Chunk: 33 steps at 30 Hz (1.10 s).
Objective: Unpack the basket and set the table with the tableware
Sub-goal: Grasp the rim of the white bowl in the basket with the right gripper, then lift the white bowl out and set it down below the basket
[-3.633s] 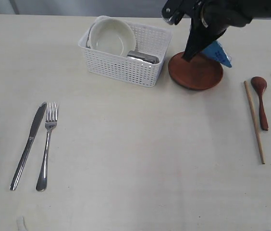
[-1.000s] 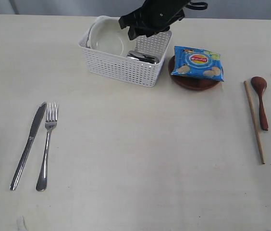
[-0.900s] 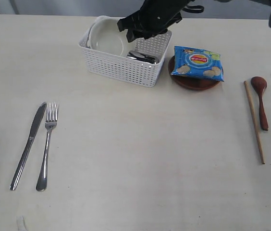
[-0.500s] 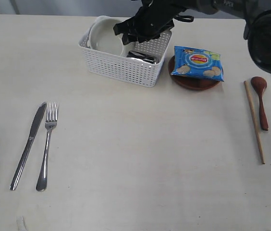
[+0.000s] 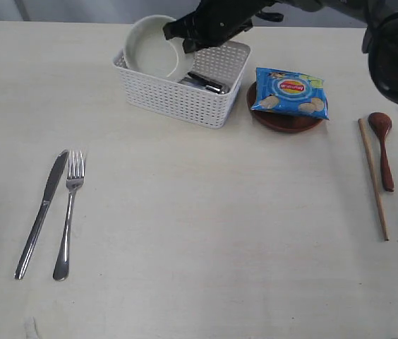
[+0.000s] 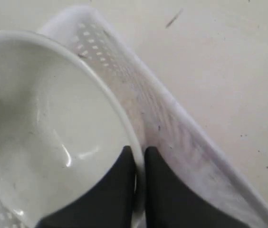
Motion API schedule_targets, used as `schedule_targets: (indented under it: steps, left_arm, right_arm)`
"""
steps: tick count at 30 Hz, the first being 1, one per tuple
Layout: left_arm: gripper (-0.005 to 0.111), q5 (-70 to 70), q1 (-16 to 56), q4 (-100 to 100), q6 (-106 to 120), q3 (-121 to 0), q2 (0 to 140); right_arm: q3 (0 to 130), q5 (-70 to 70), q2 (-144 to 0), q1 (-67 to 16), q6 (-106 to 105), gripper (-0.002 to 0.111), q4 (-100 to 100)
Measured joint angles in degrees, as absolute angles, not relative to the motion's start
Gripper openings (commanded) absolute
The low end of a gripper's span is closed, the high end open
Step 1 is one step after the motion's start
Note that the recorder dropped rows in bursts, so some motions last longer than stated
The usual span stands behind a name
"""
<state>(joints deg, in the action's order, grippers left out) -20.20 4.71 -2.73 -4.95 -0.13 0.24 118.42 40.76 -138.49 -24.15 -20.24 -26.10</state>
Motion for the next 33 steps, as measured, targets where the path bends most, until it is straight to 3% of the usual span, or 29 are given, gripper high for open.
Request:
schedule_targets:
  steps: [7,17,33]
  left_arm:
    - [0.000,-20.20,4.71,-2.73,-4.95,-0.13,0.24]
    - [0.000,-20.20,4.71,-2.73,-4.95,-0.13,0.24]
    - [0.000,-20.20,4.71,-2.73,-4.95,-0.13,0.24]
  right_arm:
    - [118.42,46.36,-128.94,-24.16,-20.05,-0.001,-22.80]
    - [116.56,68.40,-121.49,-23.65,-18.32,-0.001,-23.14]
    - [80.11,63.61,-114.92,-36.14,-12.26,-0.001,-24.63]
